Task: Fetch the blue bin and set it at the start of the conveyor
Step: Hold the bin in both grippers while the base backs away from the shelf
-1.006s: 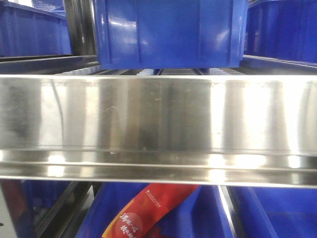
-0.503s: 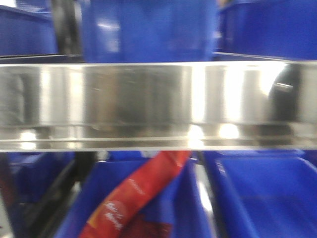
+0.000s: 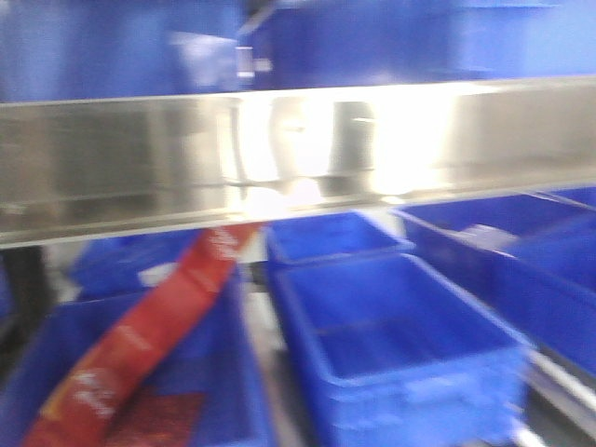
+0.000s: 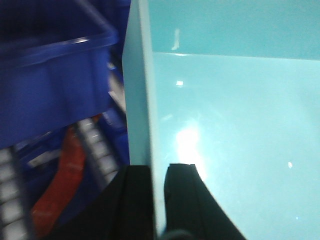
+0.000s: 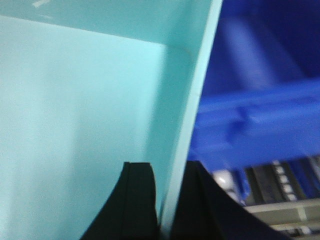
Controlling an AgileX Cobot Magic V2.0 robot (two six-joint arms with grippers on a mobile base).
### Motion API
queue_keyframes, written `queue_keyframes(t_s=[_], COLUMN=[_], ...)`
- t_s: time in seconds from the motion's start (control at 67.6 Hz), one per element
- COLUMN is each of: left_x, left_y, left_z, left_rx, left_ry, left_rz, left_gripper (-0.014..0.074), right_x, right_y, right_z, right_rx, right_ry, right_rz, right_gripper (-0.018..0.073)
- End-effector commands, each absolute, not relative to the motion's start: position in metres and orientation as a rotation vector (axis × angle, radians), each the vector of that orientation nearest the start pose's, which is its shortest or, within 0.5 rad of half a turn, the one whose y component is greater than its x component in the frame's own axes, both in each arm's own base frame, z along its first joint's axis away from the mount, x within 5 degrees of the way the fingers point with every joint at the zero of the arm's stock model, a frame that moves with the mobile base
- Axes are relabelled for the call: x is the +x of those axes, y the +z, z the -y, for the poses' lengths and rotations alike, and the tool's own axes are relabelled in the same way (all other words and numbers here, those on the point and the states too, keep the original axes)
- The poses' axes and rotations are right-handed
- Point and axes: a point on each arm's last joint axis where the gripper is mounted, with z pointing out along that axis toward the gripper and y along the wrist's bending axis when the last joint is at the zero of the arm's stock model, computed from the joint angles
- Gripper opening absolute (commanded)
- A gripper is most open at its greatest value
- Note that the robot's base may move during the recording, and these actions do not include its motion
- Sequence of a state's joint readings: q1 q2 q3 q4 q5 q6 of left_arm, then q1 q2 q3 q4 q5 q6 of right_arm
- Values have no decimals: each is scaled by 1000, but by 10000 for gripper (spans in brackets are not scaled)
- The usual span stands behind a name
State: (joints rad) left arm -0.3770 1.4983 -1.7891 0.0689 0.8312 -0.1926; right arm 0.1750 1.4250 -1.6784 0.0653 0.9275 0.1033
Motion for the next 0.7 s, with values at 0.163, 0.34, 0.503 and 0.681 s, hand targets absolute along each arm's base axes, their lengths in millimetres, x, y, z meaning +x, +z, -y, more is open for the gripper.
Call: queue_keyframes(t_s=[0.163, 0.34, 0.503, 0.681], left_x=[304, 304, 304, 304], left_y=[500, 500, 500, 500], left_z=[121, 121, 121, 121], left_rx=[190, 190, 190, 190], left_ry=[-366, -366, -366, -365], left_rz=[-1847, -1837, -1837, -1837], left_gripper=[-111, -111, -111, -111], right_x=[295, 295, 295, 295], right_y=[470, 470, 470, 470], right_z=[-57, -57, -57, -57], right_rx=[-87, -87, -87, -87], right_ry=[239, 239, 239, 239], right_rz=[-2110, -2110, -2110, -2110], right_gripper=[-151, -151, -151, -151])
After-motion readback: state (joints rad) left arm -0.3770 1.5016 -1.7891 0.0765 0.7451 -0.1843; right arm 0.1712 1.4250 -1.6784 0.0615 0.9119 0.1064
